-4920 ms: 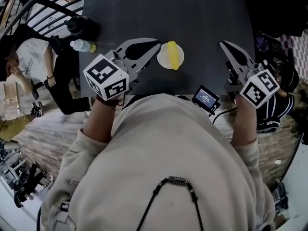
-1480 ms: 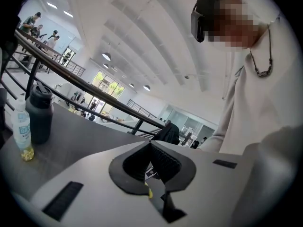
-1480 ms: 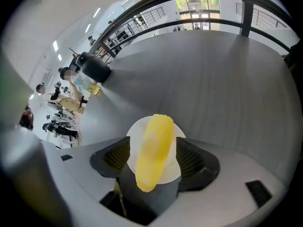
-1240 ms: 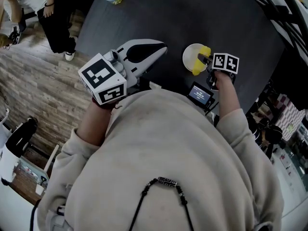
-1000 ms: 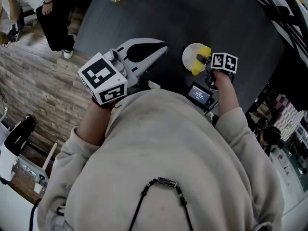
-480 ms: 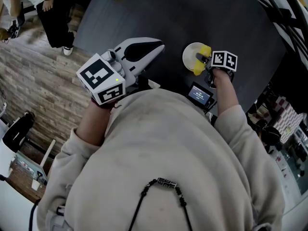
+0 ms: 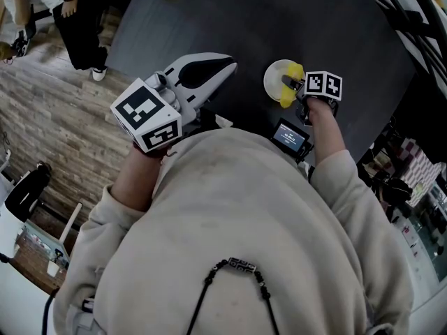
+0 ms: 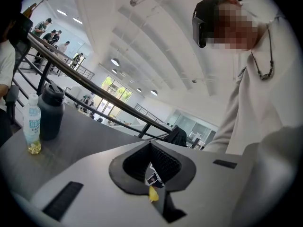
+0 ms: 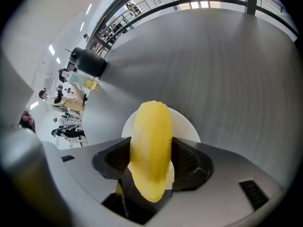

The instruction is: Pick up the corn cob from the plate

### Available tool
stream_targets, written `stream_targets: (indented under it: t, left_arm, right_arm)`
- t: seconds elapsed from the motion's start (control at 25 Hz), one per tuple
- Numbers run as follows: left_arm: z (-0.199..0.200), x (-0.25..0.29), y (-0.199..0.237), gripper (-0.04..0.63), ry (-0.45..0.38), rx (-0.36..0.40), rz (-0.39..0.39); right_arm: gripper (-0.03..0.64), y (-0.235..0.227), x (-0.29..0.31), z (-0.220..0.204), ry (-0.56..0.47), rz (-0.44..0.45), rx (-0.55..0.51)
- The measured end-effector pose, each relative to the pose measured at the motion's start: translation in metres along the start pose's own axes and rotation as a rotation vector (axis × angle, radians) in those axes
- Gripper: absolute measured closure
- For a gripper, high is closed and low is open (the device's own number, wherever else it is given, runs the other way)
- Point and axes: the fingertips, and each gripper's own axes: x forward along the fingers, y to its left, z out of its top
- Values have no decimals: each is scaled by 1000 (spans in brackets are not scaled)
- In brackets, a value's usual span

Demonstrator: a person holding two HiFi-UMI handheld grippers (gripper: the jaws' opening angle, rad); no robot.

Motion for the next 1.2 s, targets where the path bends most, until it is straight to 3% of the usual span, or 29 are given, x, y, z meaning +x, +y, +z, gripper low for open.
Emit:
stream_targets:
  t: [0.4, 1.2]
  left_arm:
    - [6, 5, -3, 589, 11, 23, -26]
    - [24, 29, -24, 589, 84, 133, -188]
  right_arm:
    - [357, 7, -17, 7, -55, 27, -10]
    - [357, 14, -47, 13, -189, 90, 62]
